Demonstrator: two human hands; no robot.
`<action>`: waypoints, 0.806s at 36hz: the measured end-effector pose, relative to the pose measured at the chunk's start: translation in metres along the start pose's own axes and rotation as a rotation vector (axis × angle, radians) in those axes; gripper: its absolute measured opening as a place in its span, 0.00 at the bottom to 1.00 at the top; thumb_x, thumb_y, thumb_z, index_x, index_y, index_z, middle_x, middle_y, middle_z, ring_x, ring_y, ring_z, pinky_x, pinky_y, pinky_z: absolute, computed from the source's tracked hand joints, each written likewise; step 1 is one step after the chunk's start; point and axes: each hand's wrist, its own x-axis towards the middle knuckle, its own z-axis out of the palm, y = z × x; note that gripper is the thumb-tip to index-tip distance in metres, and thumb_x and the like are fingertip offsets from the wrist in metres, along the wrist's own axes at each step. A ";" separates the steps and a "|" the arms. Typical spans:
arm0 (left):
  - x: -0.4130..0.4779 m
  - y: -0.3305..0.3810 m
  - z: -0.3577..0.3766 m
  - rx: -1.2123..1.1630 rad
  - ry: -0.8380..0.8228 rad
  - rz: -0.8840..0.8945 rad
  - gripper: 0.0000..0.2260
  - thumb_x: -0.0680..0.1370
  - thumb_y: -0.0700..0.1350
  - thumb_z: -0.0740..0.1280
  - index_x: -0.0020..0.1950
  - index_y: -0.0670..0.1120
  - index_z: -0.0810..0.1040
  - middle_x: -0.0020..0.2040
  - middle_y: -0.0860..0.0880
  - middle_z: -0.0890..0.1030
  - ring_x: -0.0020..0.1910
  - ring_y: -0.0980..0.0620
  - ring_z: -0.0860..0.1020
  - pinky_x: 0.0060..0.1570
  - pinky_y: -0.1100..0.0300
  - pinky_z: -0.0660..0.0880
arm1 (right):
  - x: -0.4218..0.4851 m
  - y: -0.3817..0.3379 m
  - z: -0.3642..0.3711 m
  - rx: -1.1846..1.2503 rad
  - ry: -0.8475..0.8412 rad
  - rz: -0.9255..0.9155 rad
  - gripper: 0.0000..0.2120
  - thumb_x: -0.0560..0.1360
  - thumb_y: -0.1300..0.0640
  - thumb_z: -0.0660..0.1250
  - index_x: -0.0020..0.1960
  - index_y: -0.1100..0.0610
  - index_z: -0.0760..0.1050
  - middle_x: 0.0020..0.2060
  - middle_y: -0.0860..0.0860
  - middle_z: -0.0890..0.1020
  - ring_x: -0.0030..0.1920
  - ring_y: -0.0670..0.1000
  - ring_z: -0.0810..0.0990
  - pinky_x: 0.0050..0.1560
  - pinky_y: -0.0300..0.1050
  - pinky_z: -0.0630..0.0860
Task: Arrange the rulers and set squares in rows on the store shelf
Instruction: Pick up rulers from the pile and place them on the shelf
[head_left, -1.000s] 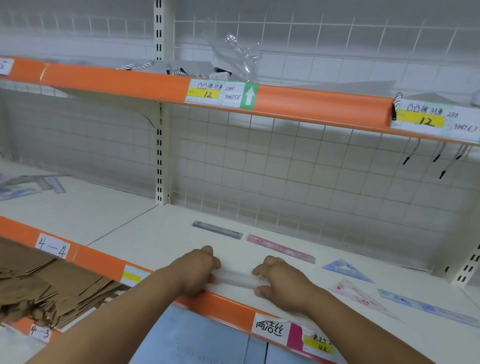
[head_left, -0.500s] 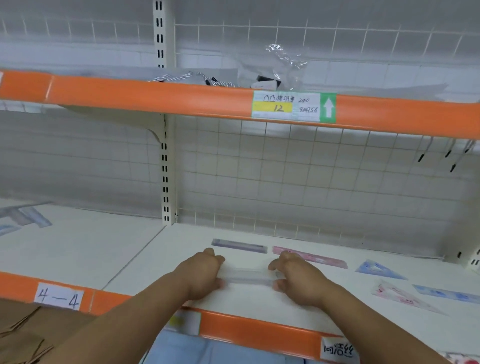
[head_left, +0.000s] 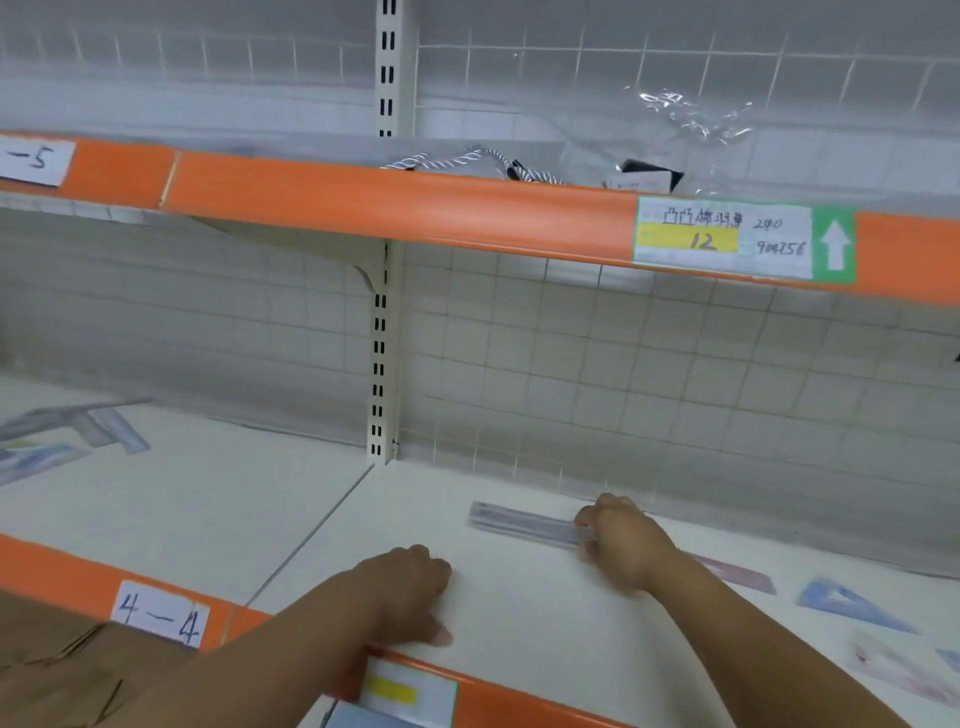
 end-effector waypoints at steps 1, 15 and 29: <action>0.001 -0.003 0.000 -0.001 0.004 -0.018 0.23 0.75 0.56 0.67 0.65 0.46 0.69 0.64 0.44 0.69 0.63 0.45 0.70 0.58 0.54 0.69 | 0.005 0.000 0.000 -0.006 0.006 0.000 0.15 0.78 0.57 0.58 0.64 0.53 0.73 0.57 0.53 0.72 0.62 0.55 0.69 0.58 0.46 0.71; 0.008 -0.014 0.002 -0.075 0.017 -0.119 0.21 0.74 0.55 0.69 0.62 0.47 0.70 0.61 0.46 0.70 0.61 0.46 0.71 0.55 0.53 0.69 | 0.053 0.004 0.017 -0.059 0.003 -0.027 0.15 0.79 0.50 0.59 0.64 0.52 0.72 0.59 0.52 0.73 0.62 0.54 0.70 0.60 0.46 0.70; 0.013 -0.015 0.002 -0.083 -0.003 -0.150 0.22 0.73 0.55 0.70 0.61 0.47 0.71 0.61 0.47 0.71 0.59 0.46 0.73 0.53 0.56 0.69 | 0.055 0.013 0.025 -0.017 -0.046 -0.059 0.11 0.79 0.51 0.59 0.57 0.54 0.74 0.48 0.49 0.67 0.61 0.54 0.69 0.58 0.46 0.70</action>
